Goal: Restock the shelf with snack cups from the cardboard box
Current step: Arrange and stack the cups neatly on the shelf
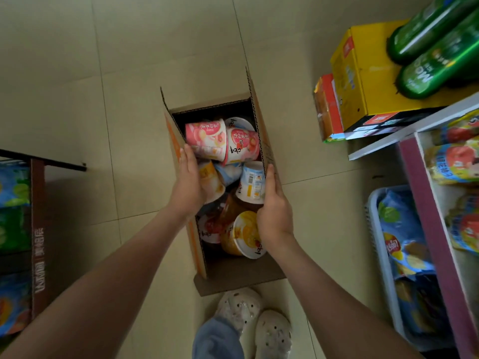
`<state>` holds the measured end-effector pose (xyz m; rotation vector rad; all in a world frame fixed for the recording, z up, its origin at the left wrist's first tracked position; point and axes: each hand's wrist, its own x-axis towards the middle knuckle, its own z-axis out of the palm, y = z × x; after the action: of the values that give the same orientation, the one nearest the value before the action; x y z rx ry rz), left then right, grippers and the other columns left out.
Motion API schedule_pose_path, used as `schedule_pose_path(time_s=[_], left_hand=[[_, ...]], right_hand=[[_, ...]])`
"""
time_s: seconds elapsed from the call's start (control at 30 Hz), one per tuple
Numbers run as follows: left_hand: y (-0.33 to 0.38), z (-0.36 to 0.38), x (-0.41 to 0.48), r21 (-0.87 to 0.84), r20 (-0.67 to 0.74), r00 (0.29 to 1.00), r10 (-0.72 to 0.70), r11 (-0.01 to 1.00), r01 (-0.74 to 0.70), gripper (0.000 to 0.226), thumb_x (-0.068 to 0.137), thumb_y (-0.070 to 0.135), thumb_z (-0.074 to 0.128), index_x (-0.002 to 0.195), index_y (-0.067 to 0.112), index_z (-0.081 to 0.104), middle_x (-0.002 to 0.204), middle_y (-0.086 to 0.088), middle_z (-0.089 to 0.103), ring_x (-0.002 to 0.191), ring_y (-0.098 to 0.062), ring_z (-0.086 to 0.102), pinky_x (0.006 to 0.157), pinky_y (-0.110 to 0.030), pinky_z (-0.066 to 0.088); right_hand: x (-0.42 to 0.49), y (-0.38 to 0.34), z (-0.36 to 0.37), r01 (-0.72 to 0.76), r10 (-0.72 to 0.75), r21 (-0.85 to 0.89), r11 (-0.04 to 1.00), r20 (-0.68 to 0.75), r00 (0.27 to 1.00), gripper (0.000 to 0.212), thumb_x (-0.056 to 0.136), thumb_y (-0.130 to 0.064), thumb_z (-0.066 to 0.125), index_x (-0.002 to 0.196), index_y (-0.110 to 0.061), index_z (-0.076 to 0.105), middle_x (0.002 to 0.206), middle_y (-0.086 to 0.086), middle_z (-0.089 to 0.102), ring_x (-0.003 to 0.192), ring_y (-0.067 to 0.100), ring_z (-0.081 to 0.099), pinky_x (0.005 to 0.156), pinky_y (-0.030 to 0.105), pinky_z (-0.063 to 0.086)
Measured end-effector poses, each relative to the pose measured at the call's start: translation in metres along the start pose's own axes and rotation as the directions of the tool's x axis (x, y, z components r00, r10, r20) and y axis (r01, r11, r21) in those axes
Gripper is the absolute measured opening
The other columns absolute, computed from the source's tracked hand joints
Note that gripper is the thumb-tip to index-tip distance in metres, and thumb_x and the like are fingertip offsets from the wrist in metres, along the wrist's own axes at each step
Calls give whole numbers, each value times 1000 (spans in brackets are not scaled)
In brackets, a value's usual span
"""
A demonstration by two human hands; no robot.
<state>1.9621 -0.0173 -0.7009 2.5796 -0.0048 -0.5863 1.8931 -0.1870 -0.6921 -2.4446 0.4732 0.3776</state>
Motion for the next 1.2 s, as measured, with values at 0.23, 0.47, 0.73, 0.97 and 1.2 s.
schedule_pose_path(time_s=[0.23,0.47,0.73,0.97,1.2], left_hand=[[0,-20,29,7,-2,999,48,999,-48,101,85,9,65,145,0,-15,156,-16,-11,145,-27,0,113,-33,20],[4,-16,6,716,-102,969,225,692,-85,92,86,16,56,149,11,-11,156,-18,-9,144,-37,-6,112,-54,-4],[35,-34,-55,487,366,930,46,842,-233,79,94,34,45,149,26,-11,158,-8,-13,145,-26,-11,115,-52,1],[101,-65,-52,388,339,940,33,905,-172,78,96,26,44,149,25,-12,158,-6,-11,145,-25,-11,117,-51,4],[120,-76,-42,404,332,933,141,872,-276,75,95,18,43,150,11,-8,159,-6,-5,146,-21,-6,117,-43,4]], right_hand=[[32,-8,-22,-50,51,-31,998,32,998,84,89,2,49,152,-24,-1,131,10,50,101,26,57,78,35,48],[34,29,-42,94,-123,-389,917,-50,991,100,86,-1,57,147,-21,-19,158,13,8,145,29,11,114,49,22],[-56,25,-50,200,-174,-496,845,99,980,105,61,-22,85,144,-6,22,149,14,36,138,28,23,111,50,22],[-68,-10,-95,159,-112,-322,933,158,981,106,66,-7,78,149,-4,11,154,13,24,143,28,19,113,34,23],[-40,-54,-127,124,-124,11,992,177,976,83,94,-3,47,149,-15,-14,159,0,-12,146,20,4,112,32,29]])
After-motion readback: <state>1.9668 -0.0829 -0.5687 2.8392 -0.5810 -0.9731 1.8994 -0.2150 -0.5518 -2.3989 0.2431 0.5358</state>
